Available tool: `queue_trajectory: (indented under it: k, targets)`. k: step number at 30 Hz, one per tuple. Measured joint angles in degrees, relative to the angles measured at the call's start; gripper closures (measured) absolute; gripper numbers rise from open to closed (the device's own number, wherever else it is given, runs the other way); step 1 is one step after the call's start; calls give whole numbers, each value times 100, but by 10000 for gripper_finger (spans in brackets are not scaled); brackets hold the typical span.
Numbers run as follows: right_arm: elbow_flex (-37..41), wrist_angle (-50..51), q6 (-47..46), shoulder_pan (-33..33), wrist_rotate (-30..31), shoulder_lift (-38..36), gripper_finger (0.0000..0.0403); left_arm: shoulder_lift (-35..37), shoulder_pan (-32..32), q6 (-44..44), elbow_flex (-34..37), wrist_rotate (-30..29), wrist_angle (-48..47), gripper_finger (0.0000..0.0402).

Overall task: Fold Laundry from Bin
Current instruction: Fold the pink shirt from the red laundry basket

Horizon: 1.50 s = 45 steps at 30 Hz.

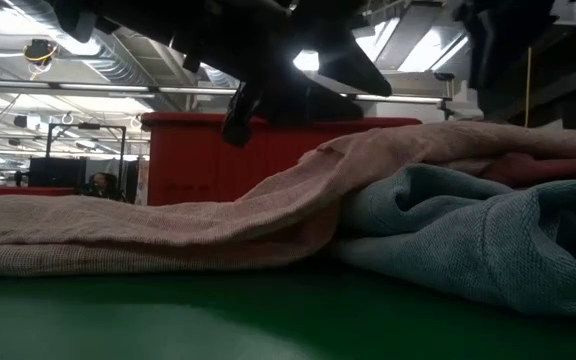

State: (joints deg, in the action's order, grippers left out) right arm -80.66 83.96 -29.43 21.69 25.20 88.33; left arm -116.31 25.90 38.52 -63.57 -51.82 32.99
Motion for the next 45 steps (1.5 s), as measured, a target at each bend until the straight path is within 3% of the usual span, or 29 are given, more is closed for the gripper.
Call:
queue_trajectory:
  k: [6,13,16,22,30,39,45]
  targets:
    - [0,-8,-35,12,-1164,0,228,0,101,-14,-2,29,2,260]
    - [357,-649,-64,9,-1177,2,228,2,268,-756,-2,58,-2,260]
    - [771,-1146,-72,9,-1204,2,228,9,304,-750,-6,423,-248,260]
    - [1619,-1658,-72,9,-1753,4,228,-243,261,-96,-9,1243,-839,260]
    - [2344,-1794,-72,9,-2312,7,228,-442,244,95,-15,1613,-1318,261]
    - [2287,-1538,65,9,-2333,-7,228,-212,270,146,-13,1697,-1515,261]
    - [1812,-1280,160,9,-2331,-7,228,506,298,155,-7,1892,-2480,261]
